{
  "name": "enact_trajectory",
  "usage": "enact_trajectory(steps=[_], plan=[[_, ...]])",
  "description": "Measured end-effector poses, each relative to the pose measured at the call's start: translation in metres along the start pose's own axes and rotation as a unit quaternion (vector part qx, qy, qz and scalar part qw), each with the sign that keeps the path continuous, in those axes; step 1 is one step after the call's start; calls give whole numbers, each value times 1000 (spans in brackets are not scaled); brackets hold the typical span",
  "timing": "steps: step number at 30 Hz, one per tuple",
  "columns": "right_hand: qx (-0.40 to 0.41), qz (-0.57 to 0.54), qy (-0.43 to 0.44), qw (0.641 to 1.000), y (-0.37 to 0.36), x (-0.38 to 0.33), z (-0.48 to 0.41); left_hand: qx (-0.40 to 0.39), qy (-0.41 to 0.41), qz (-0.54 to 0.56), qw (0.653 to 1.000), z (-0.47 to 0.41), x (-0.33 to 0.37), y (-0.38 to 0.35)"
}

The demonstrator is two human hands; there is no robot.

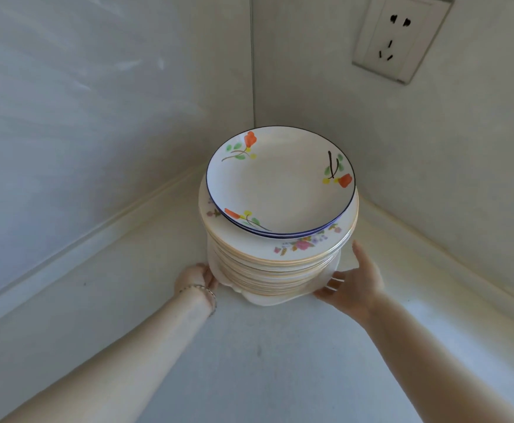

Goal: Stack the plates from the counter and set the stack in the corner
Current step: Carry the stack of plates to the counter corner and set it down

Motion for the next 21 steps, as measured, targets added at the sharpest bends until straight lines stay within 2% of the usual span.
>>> enact_trajectory(steps=[4, 8, 15, 21], plan=[[85, 96, 25, 991, 11, 5, -10, -21, -1, -69, 997, -2, -25, 5], [121, 189, 67, 972, 15, 10, -16, -35, -14, -129, 991, 2, -16, 2], [132, 207, 109, 963, 14, -6, -30, -7, -27, -143, 989, -5, -13, 3], [120, 242, 119, 955, -6, -36, -54, -18, -34, -130, 991, -9, -16, -9]])
Point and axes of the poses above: each hand's wrist, its own z-axis away from the middle knuckle, its own y-axis out of the back of the hand, x = y × z, the point moved 6 cm from there along -z, towards the middle knuckle, and after that the axes turned 5 degrees about z, right-handed, at the moved point
